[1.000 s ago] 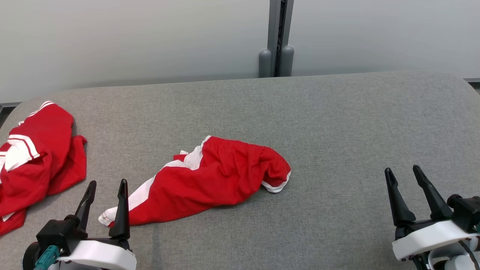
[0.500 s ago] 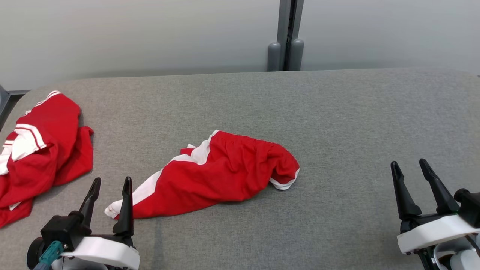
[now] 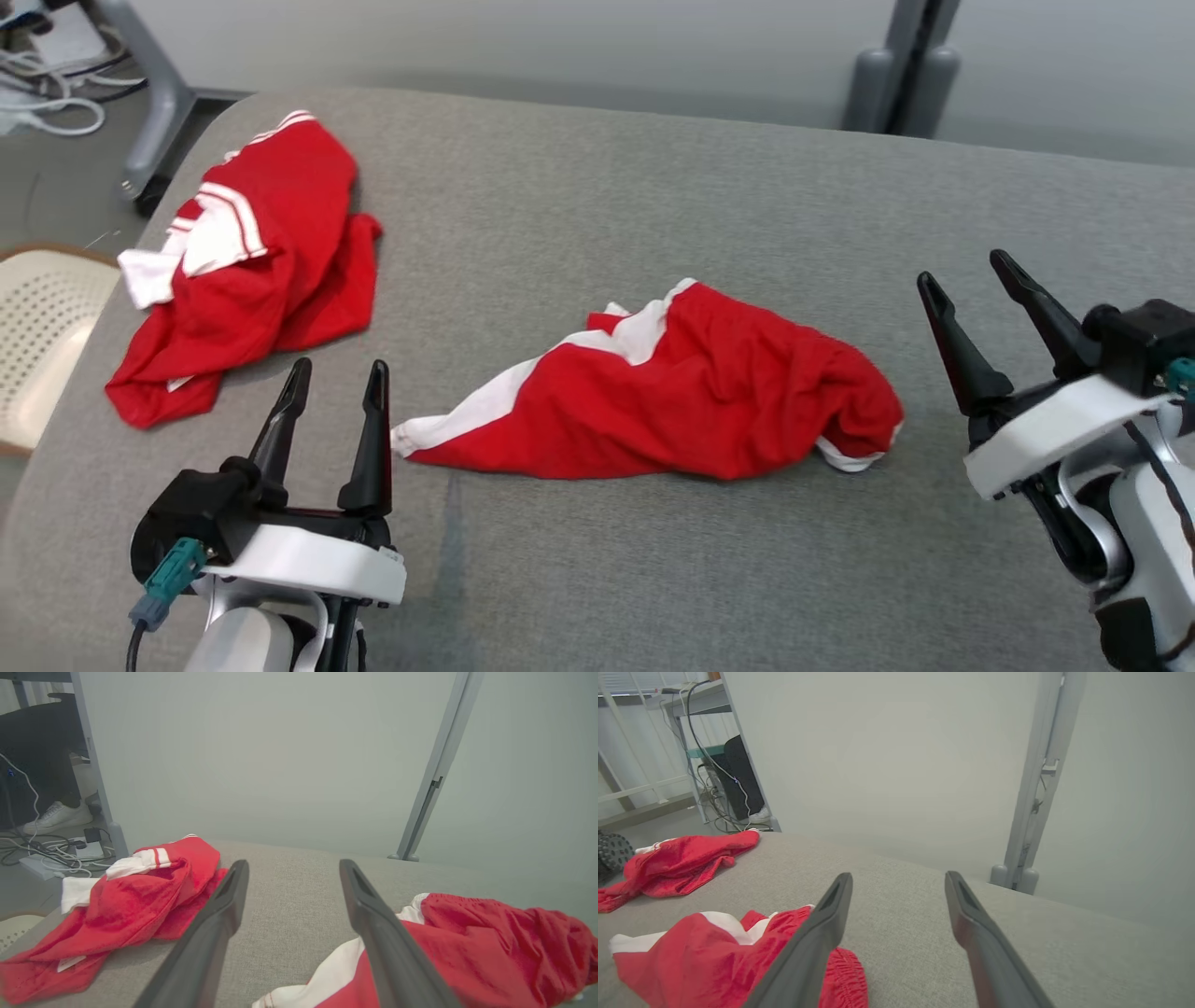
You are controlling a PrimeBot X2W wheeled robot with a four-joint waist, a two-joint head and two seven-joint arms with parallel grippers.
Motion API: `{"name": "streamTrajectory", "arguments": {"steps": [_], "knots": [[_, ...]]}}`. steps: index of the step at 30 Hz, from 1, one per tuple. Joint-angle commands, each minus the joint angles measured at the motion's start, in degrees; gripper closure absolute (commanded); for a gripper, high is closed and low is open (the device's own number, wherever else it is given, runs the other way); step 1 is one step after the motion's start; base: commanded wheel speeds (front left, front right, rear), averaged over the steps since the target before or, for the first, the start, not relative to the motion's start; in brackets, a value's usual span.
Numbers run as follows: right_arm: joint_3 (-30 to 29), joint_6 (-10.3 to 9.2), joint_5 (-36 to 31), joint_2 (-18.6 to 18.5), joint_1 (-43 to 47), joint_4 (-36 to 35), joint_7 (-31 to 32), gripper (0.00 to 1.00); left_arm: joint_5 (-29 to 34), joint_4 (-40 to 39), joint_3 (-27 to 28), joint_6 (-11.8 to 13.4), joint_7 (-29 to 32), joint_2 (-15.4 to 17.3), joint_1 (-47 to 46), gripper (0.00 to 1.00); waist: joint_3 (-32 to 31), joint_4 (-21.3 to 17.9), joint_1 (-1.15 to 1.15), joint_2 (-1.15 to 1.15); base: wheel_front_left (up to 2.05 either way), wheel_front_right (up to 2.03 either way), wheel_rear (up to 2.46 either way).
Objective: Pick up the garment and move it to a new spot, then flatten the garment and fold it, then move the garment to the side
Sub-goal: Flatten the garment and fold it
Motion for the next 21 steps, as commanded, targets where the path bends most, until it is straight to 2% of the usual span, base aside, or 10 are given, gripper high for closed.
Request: {"name": "streamTrajectory", "arguments": {"steps": [1,9,18,19,20,21], "knots": [[1.52,0.09,0.91,-1.30,-1.99,1.17,0.89,0.00,0.32,0.55,-0.01,-0.31,-0.53,-0.46,-1.42,0.00,3.09,4.82,0.00,0.00,0.00,0.00,0.00],[12.27,0.06,5.26,-6.67,-10.08,7.90,6.74,0.00,0.29,2.70,-0.10,-1.28,-1.59,-3.04,-2.84,0.00,5.67,11.48,0.00,0.00,0.00,0.00,0.00],[24.25,0.06,14.89,-11.66,-14.10,11.58,18.41,0.00,1.45,3.02,1.46,-2.63,-1.73,-4.93,-2.93,0.00,6.33,12.78,0.00,0.00,0.00,0.00,0.00],[24.25,0.06,14.89,-11.66,-14.10,11.58,18.41,0.00,1.45,3.02,1.46,-2.63,-1.73,-4.93,-2.93,0.00,6.33,12.78,0.00,0.00,0.00,0.00,0.00],[25.03,0.06,15.63,-12.01,-14.18,11.58,19.18,0.19,1.55,3.07,1.67,-2.66,-1.73,-5.08,-2.94,0.00,6.30,12.64,0.00,0.00,0.00,0.00,0.00],[25.58,0.06,16.30,-12.38,-14.33,11.48,19.55,0.55,1.78,3.12,1.86,-2.68,-1.73,-5.22,-2.96,0.00,6.27,12.46,0.00,0.00,0.00,0.00,0.00]]}}
